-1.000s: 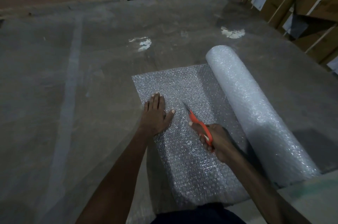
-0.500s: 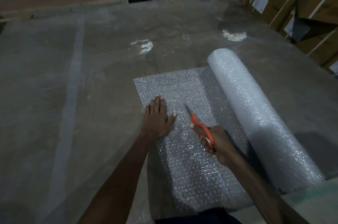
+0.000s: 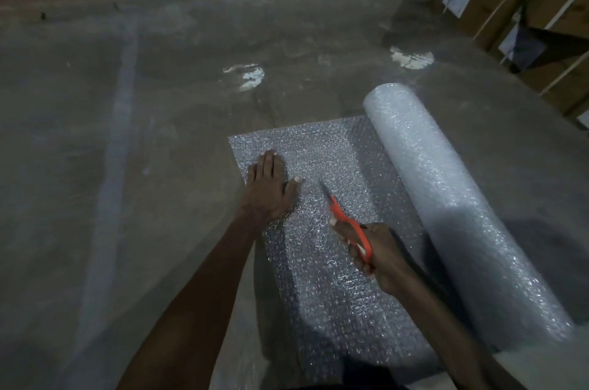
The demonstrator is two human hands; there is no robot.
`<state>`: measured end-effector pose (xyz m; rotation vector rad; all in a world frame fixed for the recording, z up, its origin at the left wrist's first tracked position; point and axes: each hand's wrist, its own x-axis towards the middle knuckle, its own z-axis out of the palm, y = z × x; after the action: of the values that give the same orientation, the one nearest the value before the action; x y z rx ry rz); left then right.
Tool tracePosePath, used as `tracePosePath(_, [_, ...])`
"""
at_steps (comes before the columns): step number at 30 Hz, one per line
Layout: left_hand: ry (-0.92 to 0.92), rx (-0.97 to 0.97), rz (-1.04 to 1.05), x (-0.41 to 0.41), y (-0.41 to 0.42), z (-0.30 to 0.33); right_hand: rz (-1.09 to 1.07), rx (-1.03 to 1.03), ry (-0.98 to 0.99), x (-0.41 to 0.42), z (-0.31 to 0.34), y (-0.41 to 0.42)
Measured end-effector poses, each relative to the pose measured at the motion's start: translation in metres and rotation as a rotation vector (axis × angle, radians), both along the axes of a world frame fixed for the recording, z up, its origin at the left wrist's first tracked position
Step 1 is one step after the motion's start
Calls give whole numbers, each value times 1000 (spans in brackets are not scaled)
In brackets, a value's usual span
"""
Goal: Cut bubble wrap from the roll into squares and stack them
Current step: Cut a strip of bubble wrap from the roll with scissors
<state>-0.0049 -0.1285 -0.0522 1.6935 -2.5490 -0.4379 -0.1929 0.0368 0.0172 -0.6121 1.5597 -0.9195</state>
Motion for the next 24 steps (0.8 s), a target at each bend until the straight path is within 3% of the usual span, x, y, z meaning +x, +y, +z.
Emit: tracePosePath(24, [29, -22, -21, 3, 3, -9, 32, 8, -12, 0, 1, -16])
